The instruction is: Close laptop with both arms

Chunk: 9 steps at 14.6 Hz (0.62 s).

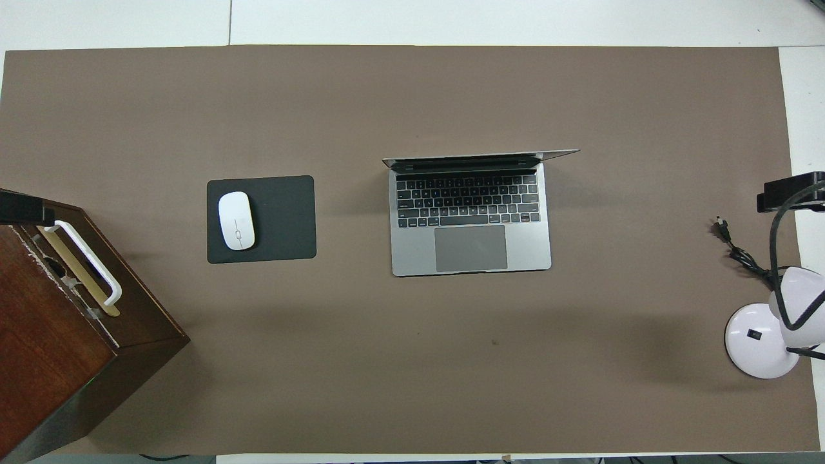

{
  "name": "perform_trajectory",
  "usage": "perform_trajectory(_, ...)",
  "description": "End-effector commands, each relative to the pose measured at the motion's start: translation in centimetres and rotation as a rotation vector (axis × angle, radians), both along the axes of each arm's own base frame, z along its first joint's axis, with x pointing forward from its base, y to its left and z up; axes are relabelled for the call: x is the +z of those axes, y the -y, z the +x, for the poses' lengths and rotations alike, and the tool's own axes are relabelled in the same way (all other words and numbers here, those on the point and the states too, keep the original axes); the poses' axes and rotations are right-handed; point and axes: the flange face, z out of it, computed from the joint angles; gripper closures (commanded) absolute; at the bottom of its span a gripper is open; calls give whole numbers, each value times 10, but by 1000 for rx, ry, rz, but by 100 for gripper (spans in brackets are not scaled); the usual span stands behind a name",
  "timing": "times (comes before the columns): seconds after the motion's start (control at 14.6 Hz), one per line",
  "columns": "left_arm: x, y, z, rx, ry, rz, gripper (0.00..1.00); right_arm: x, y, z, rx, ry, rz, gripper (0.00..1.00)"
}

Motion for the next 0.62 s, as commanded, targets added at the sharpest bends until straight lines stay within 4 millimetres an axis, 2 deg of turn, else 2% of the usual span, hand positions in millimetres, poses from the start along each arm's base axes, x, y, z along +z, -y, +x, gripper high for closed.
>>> perform_trajectory(0.0,1,-3,-4,4,17,2,55,-1,4,-4,13,14,-19,0)
perform_trajectory(0.07,1,-3,-4,4,17,2,91,-1,5,-4,12,14,-19,0)
perform_trajectory(0.14,1,-3,-4,5,17,2,100,-1,4,-4,15,14,-18,0)
perform_trajectory(0.55,2,-3,-3,7,27,2,100,4,4,-1,17,38,-16,0)
